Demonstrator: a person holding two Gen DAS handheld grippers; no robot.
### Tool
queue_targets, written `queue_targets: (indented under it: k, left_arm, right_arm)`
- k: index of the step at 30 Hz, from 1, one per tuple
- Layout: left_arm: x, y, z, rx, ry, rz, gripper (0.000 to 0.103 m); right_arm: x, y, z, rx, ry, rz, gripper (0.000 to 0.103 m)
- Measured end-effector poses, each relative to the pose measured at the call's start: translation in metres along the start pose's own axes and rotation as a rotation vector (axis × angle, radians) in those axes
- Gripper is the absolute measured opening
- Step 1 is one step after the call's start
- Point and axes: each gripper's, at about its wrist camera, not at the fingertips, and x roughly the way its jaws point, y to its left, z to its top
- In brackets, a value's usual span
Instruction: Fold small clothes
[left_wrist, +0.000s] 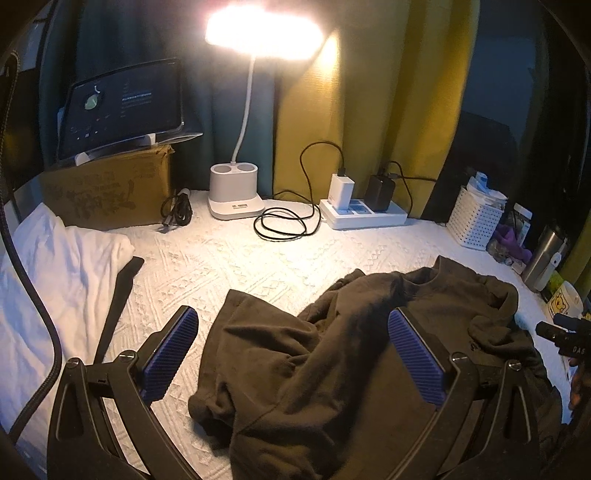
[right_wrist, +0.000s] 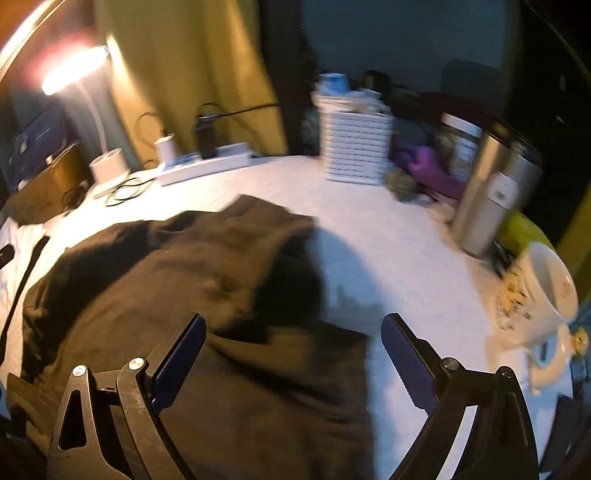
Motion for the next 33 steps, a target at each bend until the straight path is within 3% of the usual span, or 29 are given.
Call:
queue_targets:
  k: [5, 10, 11, 13, 14, 15, 16, 26, 33]
  left_arm:
    - [0.000, -0.012, -0.002, 0.021, 0.013, 0.009, 0.102]
    - [-0.001, -0.020, -0.003, 0.038, 0.020, 0.017, 0.102]
    - [-0.001, -0.021, -0.003, 0.043, 0.020, 0.019, 0.102]
    - [-0.002, -0.022, -0.003, 0.047, 0.021, 0.025, 0.102]
    - [-0.002, -0.022, -0.003, 0.047, 0.024, 0.027, 0.102]
    - [-0.002, -0.022, -0.003, 0.046, 0.025, 0.028, 0.102]
    - [-0.003, -0.022, -0.003, 0.047, 0.025, 0.029, 0.102]
    - [-0.017, -0.018, -0.007, 0.050, 0.004, 0.011, 0.102]
    - [-0.028, -0.005, -0.016, 0.038, -0.001, -0.001, 0.102]
  right_arm:
    - [0.016, -0.036, -0.013, 0.090, 0.044, 0.078, 0.093]
    - [0.043, -0.051, -0.022, 0.144, 0.107, 0.130, 0.060]
    - [0.043, -0.052, -0.023, 0.145, 0.089, 0.126, 0.058]
    - [0.046, -0.052, -0.021, 0.139, 0.092, 0.133, 0.036]
    - [0.046, -0.050, -0.021, 0.128, 0.095, 0.133, 0.031]
    - [0.047, -0.048, -0.021, 0.116, 0.097, 0.134, 0.015]
    - [0.045, -0.047, -0.021, 0.106, 0.093, 0.130, 0.006]
    - [-0.016, -0.010, -0.020, 0.008, -0.015, 0.146, 0.005]
    - [-0.024, 0.045, -0.053, -0.076, 0.052, 0.198, 0.005]
